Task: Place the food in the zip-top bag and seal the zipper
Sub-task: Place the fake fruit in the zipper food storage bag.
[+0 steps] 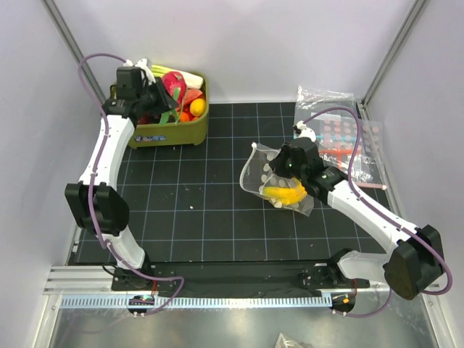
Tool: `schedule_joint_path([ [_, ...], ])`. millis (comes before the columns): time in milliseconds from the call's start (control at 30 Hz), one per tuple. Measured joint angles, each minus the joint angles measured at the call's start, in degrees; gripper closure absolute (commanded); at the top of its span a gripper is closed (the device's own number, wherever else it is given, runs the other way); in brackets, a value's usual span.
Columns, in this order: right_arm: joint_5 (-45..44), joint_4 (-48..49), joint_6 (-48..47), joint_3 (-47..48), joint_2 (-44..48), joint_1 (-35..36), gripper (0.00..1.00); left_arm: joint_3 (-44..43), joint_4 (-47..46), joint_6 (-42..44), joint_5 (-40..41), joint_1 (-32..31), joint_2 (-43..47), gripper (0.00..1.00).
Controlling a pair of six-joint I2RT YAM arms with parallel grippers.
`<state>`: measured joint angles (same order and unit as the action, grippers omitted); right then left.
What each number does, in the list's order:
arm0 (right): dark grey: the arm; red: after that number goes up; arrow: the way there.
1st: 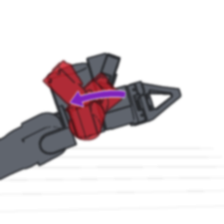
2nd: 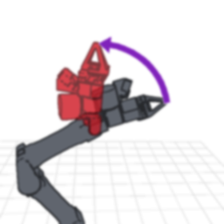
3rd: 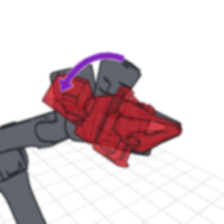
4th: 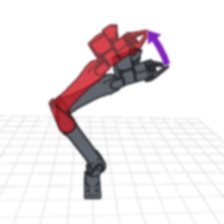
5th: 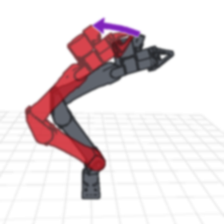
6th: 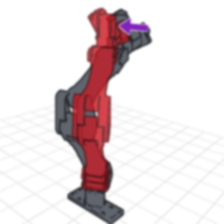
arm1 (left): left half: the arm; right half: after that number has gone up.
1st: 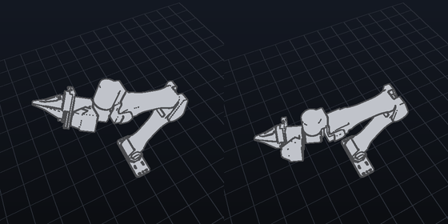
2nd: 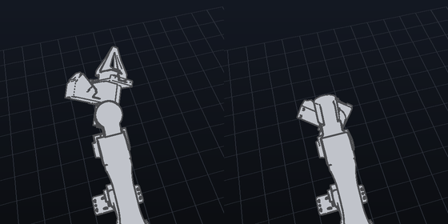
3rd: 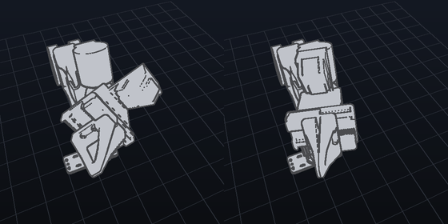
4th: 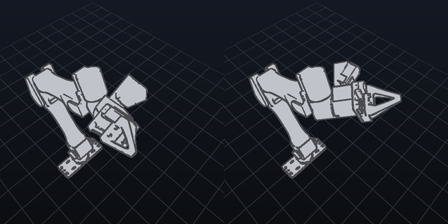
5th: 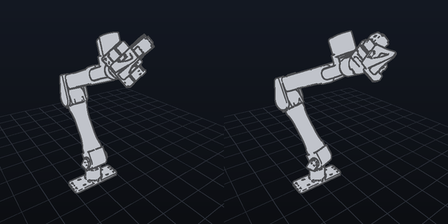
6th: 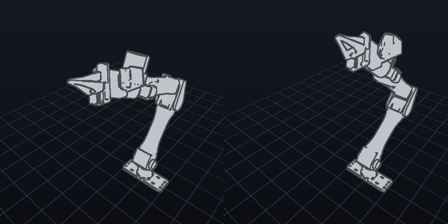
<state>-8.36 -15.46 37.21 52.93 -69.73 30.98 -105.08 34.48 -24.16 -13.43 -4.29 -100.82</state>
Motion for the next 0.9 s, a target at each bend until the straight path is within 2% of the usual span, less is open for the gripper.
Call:
schedule_joint_path([
  [100, 0.02, 0.00, -0.11, 0.00, 0.00, 0.00, 0.99, 4.79, 0.00, -2.71, -2.60, -1.95, 2.49, 1.00],
  [200, -0.04, -0.33, -0.52, 0.22, -0.02, 0.00, 0.99, 8.28, 0.48, -4.22, -3.43, -6.62, 4.33, 1.00],
  [467, -1.18, -0.92, -1.16, 1.31, -0.02, 0.00, 0.99, 20.11, -1.46, -5.44, -6.34, -22.84, 12.92, 1.00],
  [733, -2.78, -1.29, -1.20, 1.31, 0.00, 0.00, 0.99, 23.15, 0.17, -0.76, -11.02, -27.28, 16.28, 1.00],
  [900, -3.45, -1.53, -1.25, 1.31, 0.39, 0.00, 0.99, 23.56, 4.66, 3.87, -11.41, -30.91, 16.02, 1.00],
])
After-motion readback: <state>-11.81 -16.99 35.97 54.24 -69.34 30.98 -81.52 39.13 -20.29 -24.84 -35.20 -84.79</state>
